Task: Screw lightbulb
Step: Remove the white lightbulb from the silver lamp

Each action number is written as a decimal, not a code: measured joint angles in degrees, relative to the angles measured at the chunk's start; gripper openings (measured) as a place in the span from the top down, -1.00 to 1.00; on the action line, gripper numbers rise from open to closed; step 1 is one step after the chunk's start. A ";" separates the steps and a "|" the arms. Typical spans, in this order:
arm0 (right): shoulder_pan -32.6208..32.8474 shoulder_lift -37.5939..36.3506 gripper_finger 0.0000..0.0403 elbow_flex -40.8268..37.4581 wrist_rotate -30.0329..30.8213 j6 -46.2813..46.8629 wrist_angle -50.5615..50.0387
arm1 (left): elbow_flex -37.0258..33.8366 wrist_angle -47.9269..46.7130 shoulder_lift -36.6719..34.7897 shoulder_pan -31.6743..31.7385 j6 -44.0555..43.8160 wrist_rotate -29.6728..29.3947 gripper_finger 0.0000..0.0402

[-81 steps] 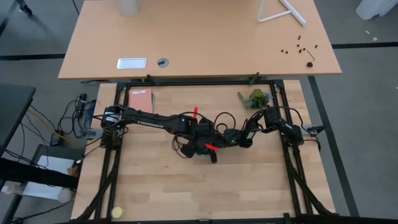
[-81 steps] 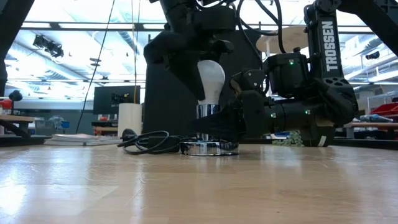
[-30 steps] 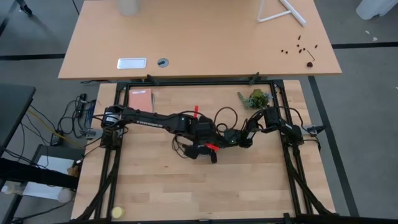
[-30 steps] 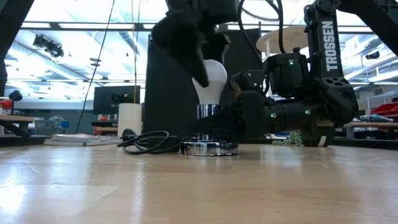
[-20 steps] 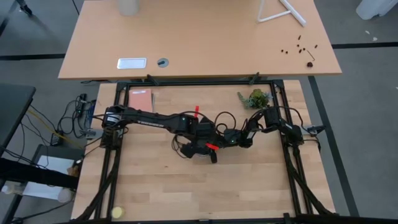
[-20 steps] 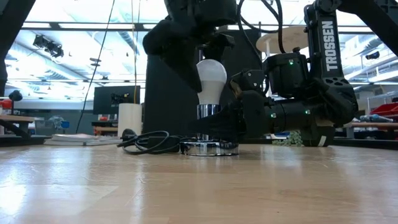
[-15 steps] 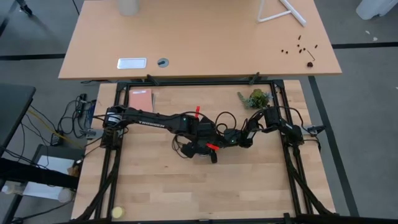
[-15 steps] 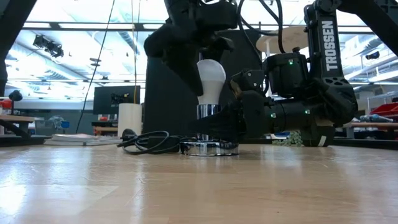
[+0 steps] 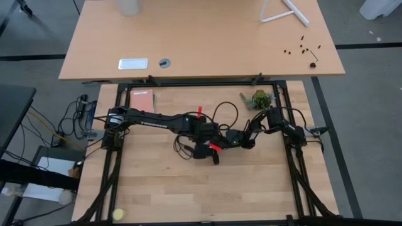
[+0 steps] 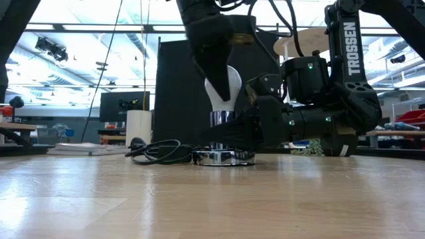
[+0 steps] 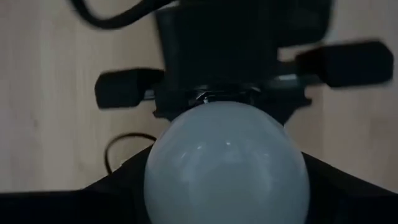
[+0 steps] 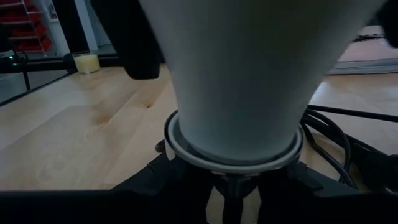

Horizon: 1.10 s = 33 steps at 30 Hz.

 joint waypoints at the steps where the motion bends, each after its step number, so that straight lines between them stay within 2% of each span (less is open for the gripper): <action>1: -0.02 0.00 0.11 0.00 -0.02 0.01 0.00 | 0.00 0.12 0.03 -0.08 -2.98 0.02 -0.28; 4: -0.02 0.00 0.11 -0.04 -0.16 -0.05 -0.01 | 0.00 0.13 0.03 -0.37 -12.88 -0.04 -0.27; 9: -0.02 -0.04 0.11 -0.04 -0.16 -0.21 -0.11 | 0.00 -0.24 0.03 -0.43 -35.04 -0.14 -0.32; 12: -0.02 -0.02 0.11 -0.04 -0.16 -0.78 -0.11 | 0.00 0.42 0.03 -0.44 -38.63 1.17 -0.36; 18: 0.00 0.02 0.11 -0.04 -0.08 -1.08 -0.06 | 0.11 0.80 0.03 -0.63 -25.41 2.38 -0.55; 26: 0.00 0.00 0.11 0.02 0.39 -0.19 -0.16 | 0.17 1.16 -0.01 -0.85 1.19 -3.08 -0.83; 33: 0.00 0.00 0.11 0.02 0.37 -0.23 -0.16 | 0.17 -0.29 -0.03 -0.91 22.60 -3.15 -0.86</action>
